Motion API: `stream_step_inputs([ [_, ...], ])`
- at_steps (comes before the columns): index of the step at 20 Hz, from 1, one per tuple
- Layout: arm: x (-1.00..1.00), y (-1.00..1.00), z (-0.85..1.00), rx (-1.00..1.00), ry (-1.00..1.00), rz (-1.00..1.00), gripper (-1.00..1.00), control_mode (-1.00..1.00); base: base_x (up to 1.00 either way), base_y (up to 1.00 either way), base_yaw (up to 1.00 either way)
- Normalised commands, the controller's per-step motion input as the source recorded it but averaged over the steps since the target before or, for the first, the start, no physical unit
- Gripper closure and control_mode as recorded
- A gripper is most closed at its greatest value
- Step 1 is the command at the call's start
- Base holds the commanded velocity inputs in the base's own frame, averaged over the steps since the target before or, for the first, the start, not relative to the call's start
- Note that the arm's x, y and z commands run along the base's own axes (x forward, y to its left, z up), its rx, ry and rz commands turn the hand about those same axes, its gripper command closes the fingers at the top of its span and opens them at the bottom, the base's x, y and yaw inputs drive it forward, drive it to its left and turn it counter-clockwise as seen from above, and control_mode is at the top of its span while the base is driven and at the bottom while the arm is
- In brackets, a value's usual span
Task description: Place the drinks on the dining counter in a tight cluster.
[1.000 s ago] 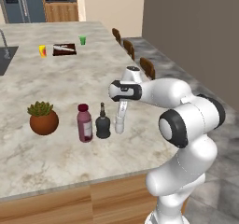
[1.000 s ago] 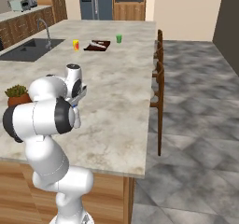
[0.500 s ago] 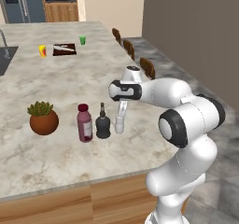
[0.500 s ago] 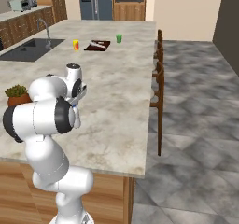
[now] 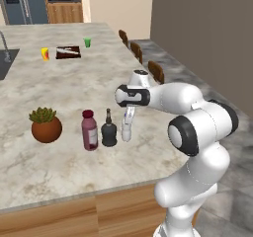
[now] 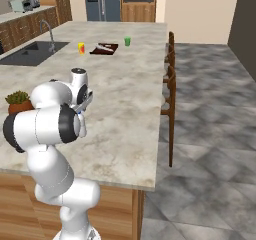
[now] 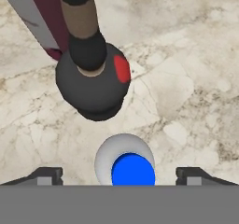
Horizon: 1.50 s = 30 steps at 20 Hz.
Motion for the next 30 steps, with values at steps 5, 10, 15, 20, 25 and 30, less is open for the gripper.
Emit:
stream_step_inputs([
  [5,0.0,0.0,0.04,0.0,0.0,-0.01,-1.0,-1.0,0.0,0.0,0.0],
  [10,-0.01,-0.05,0.54,0.0,0.08,-0.19,-1.0,-1.0,0.0,0.0,0.0],
  [15,-0.2,-0.32,0.53,0.04,0.1,-0.26,-1.0,-1.0,0.0,0.0,0.0],
  [20,-0.39,-0.44,0.33,0.02,0.03,-0.34,-1.0,-1.0,0.0,0.0,0.0],
  [25,-0.69,-0.62,0.02,0.03,0.0,-0.34,-1.0,-1.0,0.0,0.0,0.0],
  [30,-0.83,-0.41,0.04,0.01,0.0,-0.26,-1.0,-1.0,0.0,0.0,0.0],
])
